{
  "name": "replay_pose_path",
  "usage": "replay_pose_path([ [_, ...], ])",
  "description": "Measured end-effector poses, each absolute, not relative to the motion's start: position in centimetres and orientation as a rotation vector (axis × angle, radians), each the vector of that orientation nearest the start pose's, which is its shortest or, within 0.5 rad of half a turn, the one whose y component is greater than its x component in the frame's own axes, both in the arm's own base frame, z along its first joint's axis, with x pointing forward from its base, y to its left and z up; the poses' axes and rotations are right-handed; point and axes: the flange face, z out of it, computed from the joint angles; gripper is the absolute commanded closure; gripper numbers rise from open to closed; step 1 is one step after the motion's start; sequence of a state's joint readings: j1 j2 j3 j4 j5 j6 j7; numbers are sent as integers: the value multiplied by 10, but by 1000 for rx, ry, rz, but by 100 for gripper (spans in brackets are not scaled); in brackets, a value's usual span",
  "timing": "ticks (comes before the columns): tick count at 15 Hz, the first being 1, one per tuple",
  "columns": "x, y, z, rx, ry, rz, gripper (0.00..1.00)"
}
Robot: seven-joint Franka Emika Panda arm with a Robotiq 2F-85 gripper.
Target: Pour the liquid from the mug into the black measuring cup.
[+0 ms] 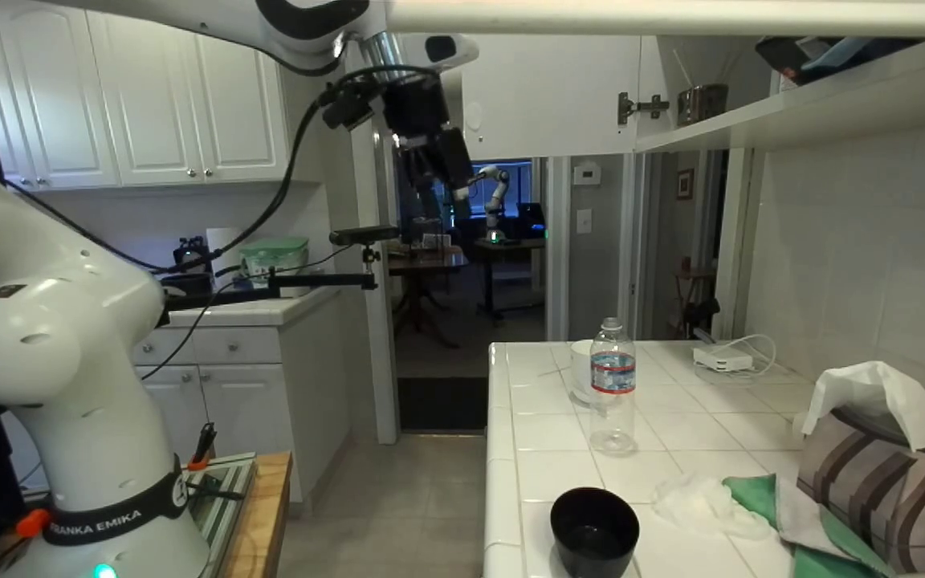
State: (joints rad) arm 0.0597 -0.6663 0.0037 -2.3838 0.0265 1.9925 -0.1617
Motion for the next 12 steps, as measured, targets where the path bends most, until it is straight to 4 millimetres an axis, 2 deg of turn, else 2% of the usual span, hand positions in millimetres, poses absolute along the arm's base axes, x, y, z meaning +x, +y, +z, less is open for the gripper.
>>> replay_pose_path([
  [6, 447, 26, 604, -3091, -785, -315, 0],
  [9, 477, 29, 610, -3124, -853, -308, 0],
  [12, 485, 31, 609, -3126, -860, -298, 0],
])
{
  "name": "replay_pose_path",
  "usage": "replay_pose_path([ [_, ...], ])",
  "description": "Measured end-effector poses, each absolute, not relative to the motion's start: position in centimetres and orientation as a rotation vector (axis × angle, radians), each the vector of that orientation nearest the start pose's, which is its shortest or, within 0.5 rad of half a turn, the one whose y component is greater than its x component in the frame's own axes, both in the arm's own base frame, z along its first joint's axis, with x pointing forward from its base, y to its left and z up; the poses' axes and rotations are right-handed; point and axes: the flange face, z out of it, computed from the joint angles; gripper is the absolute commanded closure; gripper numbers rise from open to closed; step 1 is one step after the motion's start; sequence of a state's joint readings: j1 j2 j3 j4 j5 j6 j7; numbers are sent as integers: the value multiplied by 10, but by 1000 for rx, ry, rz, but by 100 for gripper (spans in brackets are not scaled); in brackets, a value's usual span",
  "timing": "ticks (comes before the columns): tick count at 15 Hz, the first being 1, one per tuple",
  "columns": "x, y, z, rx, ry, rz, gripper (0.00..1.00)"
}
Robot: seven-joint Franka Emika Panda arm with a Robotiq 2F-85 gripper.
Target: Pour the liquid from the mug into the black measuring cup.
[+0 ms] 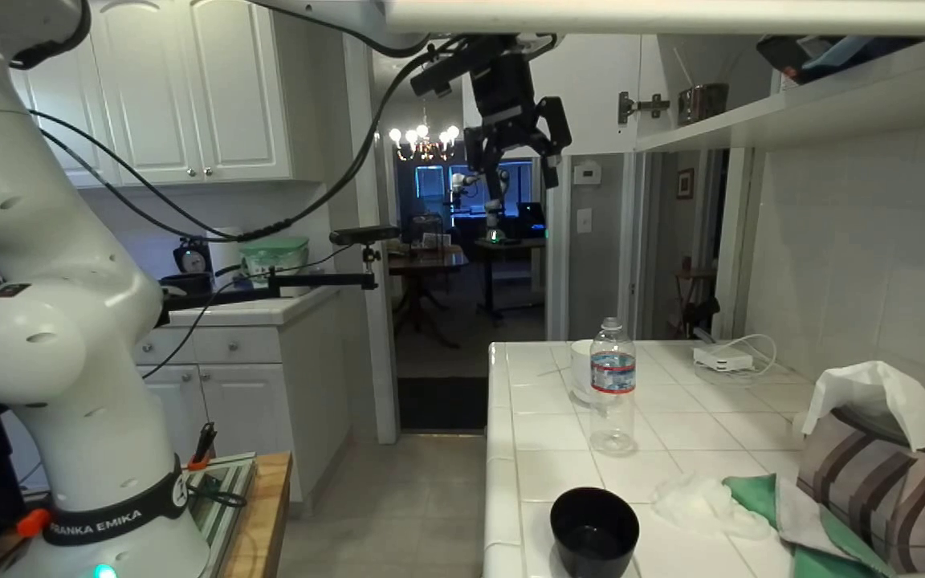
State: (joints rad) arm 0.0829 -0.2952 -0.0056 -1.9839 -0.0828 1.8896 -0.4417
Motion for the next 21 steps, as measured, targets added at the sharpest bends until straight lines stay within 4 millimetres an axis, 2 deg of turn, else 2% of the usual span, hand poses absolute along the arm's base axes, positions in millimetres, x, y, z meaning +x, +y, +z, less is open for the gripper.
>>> replay_pose_path([
  [5, 490, 32, 609, -3114, -918, -345, 0],
  [10, 529, 37, 595, -3001, -1318, -434, 0],
  [14, 572, 43, 575, -2858, -1662, -391, 0],
  [16, 589, 53, 562, -2773, -1810, -356, 0],
  [21, 608, 93, 517, -2635, -1967, -250, 0],
])
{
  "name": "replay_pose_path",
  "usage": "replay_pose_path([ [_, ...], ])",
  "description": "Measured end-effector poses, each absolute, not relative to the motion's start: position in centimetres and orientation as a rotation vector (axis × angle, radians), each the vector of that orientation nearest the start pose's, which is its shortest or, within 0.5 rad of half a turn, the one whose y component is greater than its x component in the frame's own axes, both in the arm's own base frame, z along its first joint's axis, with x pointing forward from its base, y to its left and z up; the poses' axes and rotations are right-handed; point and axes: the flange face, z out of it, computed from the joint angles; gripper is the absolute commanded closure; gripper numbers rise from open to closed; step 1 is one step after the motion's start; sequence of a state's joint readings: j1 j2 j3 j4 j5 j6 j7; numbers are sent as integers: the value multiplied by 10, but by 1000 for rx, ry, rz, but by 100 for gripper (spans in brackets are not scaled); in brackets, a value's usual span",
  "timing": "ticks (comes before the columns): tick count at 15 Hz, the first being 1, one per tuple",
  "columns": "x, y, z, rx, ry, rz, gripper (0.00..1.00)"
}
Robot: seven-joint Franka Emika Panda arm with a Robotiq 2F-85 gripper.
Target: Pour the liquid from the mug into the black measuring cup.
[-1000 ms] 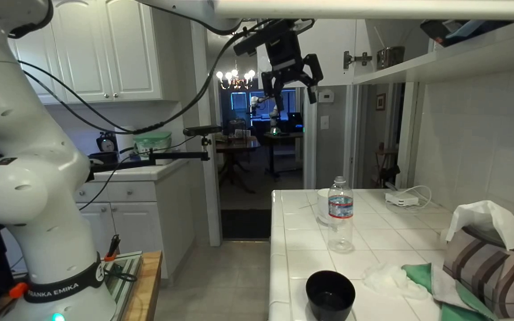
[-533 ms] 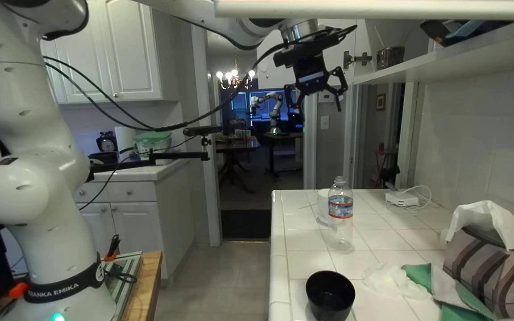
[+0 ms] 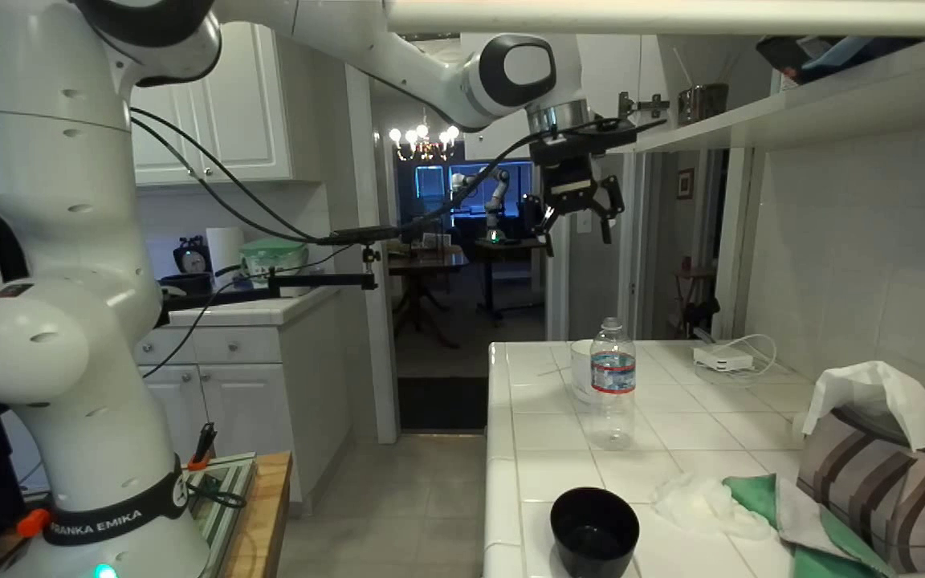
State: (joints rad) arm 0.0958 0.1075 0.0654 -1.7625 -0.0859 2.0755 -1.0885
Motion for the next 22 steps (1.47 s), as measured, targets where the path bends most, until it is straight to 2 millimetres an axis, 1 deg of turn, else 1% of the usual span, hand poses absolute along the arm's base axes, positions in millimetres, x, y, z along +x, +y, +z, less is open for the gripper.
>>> replay_pose_path([
  [2, 612, 97, 499, -2621, -1974, -206, 0],
  [6, 620, 89, 473, -2624, -1976, -130, 0],
  [10, 625, 80, 453, -2658, -1976, -51, 0],
  [12, 626, 79, 449, -2662, -1974, -39, 0],
  [15, 626, 80, 449, -2661, -1980, -37, 0],
  [17, 627, 81, 444, -2645, -2017, -10, 0],
  [19, 629, 83, 428, -2602, -2070, 44, 0],
  [22, 635, 88, 387, -2515, -2118, 135, 0],
])
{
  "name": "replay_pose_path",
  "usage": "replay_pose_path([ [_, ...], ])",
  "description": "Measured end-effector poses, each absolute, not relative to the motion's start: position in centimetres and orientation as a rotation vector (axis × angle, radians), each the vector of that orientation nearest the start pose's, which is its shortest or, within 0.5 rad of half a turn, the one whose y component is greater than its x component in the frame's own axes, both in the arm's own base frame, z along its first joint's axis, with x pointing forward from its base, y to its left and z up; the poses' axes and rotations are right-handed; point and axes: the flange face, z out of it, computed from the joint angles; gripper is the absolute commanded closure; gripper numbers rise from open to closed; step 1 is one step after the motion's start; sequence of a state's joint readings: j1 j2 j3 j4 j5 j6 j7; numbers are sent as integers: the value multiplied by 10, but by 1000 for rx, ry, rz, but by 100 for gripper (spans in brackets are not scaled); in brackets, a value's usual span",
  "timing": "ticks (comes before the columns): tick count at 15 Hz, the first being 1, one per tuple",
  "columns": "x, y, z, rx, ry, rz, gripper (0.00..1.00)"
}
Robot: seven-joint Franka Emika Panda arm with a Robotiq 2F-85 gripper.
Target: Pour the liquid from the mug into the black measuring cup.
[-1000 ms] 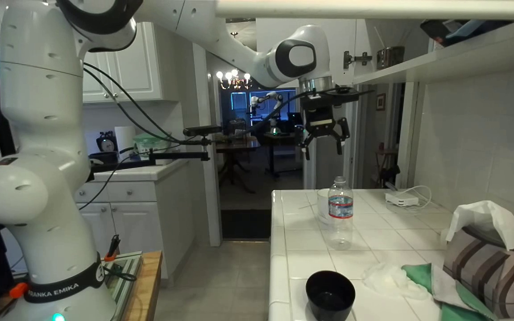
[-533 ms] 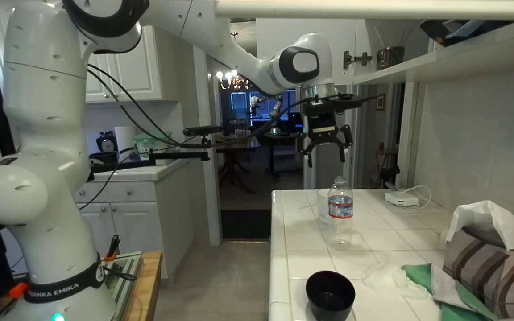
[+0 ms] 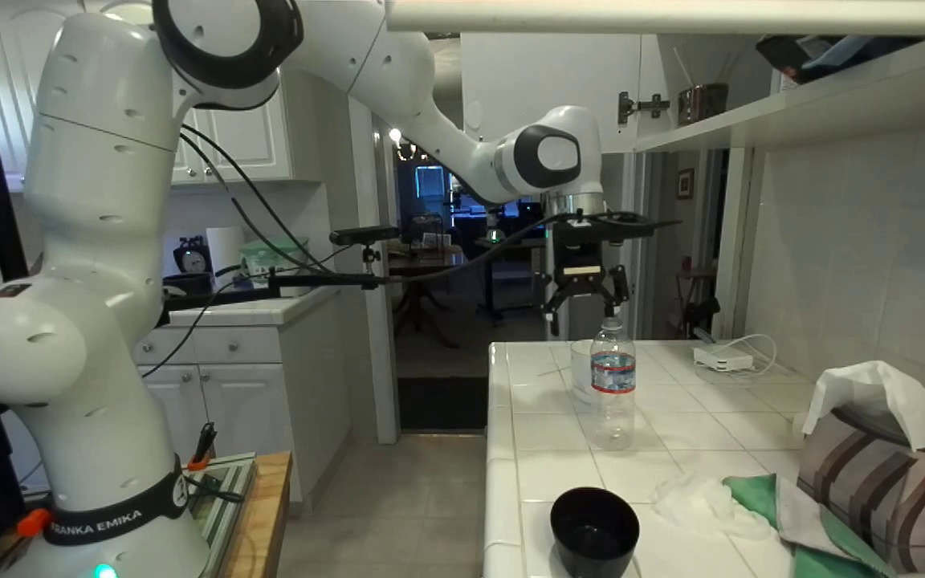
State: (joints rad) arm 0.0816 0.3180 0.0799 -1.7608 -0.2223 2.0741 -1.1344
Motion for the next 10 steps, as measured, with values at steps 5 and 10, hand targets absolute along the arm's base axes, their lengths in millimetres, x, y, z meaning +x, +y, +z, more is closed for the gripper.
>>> replay_pose_path([
  [5, 645, 91, 338, -2464, -2107, 216, 0],
  [10, 655, 92, 341, -2474, -2108, 192, 0],
])
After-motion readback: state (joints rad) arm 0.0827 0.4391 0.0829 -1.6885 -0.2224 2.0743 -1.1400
